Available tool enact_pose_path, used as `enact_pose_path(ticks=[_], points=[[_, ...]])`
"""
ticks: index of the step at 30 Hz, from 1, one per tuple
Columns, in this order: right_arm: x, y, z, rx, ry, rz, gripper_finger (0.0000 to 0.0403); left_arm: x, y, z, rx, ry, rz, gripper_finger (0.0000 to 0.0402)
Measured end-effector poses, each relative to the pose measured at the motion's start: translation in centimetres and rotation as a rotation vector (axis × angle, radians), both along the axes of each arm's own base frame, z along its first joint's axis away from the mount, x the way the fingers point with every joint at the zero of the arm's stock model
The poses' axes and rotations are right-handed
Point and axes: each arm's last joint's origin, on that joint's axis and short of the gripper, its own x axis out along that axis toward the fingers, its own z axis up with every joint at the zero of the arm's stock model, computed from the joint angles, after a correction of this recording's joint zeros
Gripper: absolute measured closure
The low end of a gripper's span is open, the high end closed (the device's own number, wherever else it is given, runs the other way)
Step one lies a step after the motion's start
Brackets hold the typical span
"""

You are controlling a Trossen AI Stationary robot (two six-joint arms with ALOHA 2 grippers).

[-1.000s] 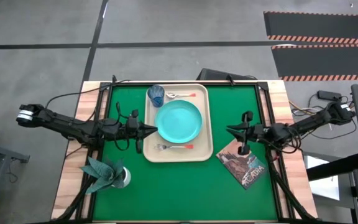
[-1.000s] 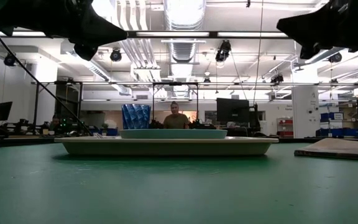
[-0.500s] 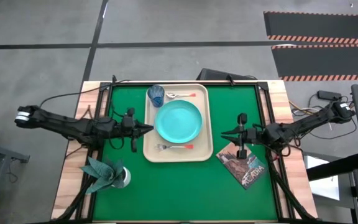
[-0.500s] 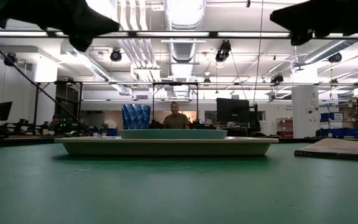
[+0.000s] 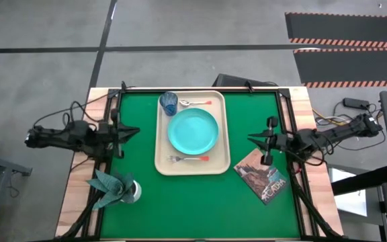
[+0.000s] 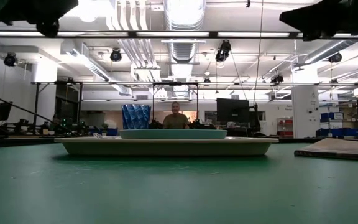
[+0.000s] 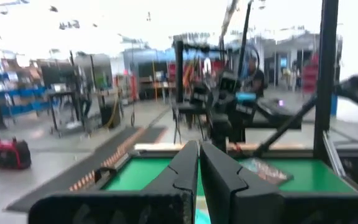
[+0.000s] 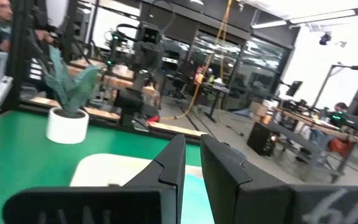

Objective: Pick and place plate/cup/fork/spoon on tray
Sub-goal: Return to Home Position

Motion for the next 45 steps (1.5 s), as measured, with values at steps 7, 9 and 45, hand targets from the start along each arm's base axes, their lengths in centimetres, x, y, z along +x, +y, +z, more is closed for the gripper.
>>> enact_pose_path(ticks=[7, 9, 45], points=[[-1.4, -1.2, 0.2, 0.003, -0.009, -0.074, 0.036, -1.5, 0.2, -2.3, 0.006, -0.073, 0.002, 0.0398], [-1.7, -1.4, 0.0, 0.005, 0.003, -0.086, 0.036, -1.7, 0.2, -2.8, 0.004, -0.087, 0.002, 0.0398], [-2.8, -1.7, -5.5, 0.238, 0.052, -0.067, 0.036, 0.0, 0.0, -7.8, -0.022, -0.011, 0.004, 0.0398]])
